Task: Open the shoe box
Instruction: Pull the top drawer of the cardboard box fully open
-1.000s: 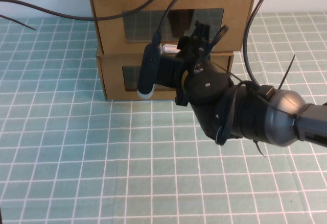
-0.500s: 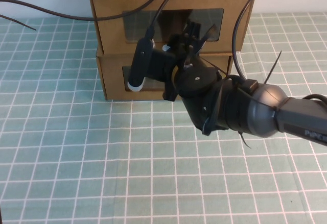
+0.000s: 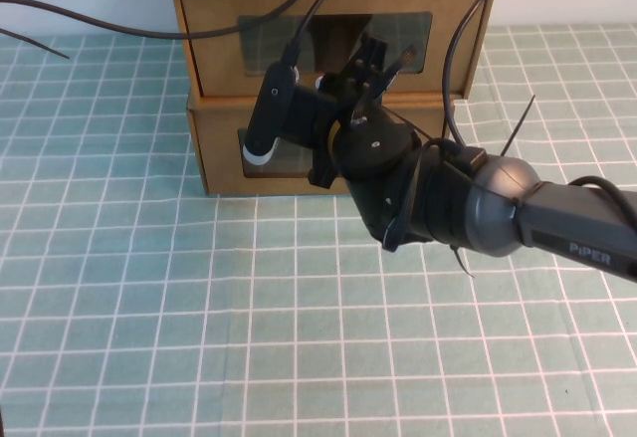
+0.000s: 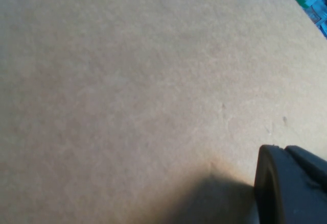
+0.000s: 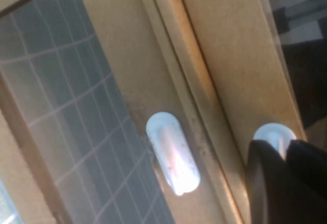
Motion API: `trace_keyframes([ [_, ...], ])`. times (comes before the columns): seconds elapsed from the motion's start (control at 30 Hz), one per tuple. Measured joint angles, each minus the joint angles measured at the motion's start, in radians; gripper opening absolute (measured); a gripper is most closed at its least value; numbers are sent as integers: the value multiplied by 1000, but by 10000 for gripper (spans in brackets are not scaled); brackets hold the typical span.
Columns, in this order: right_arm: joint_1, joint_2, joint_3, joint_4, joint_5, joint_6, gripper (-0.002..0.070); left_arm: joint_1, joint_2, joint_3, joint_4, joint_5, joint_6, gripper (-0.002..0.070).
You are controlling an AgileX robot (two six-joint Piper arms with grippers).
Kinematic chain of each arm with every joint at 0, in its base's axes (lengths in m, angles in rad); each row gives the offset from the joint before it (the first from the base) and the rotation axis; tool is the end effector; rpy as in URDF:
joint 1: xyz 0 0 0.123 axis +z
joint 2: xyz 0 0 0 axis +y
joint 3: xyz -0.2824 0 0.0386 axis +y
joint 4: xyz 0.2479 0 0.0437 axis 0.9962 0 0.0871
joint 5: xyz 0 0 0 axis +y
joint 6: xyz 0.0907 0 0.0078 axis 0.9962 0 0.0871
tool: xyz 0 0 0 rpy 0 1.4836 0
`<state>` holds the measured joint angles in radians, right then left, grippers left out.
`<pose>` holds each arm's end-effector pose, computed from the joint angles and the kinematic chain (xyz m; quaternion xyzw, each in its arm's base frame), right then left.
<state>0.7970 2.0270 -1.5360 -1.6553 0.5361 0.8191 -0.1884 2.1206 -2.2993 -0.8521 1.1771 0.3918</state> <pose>0.3629 0.3050 0.2541 -0.4780 0.6485 -0.2310 0.5455 0.4447 -0.1492 0.3864 0.2212 0.8331 -0.3804 0.3352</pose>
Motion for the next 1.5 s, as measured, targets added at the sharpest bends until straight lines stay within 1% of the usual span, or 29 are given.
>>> trace_keyframes([
  [0.27, 2, -19, 12, 37, -4, -24, 25, 0, 0, 0, 0, -4, 0, -4],
  [0.43, 25, -71, 76, 51, 1, -44, 21, -2, 0, 0, 11, -12, -12, -4],
  [0.7, 127, -191, 240, 88, 64, -45, 17, -3, 10, -4, 15, -33, -41, -4],
  [0.93, 271, -299, 373, 232, 132, -45, 16, -3, 15, -6, 13, -39, -43, -5],
  [1.0, 294, -313, 390, 274, 140, -45, 16, -3, 15, -6, 13, -39, -43, -5],
  [1.17, 303, -318, 401, 301, 175, -49, 17, -3, 16, -6, 9, -37, -43, -5],
  [1.37, 303, -318, 401, 297, 171, -59, 18, -3, 16, -6, 9, -37, -42, -5],
  [1.5, 303, -325, 399, 423, 152, -147, 48, -3, 16, -6, 9, -37, -11, -5],
])
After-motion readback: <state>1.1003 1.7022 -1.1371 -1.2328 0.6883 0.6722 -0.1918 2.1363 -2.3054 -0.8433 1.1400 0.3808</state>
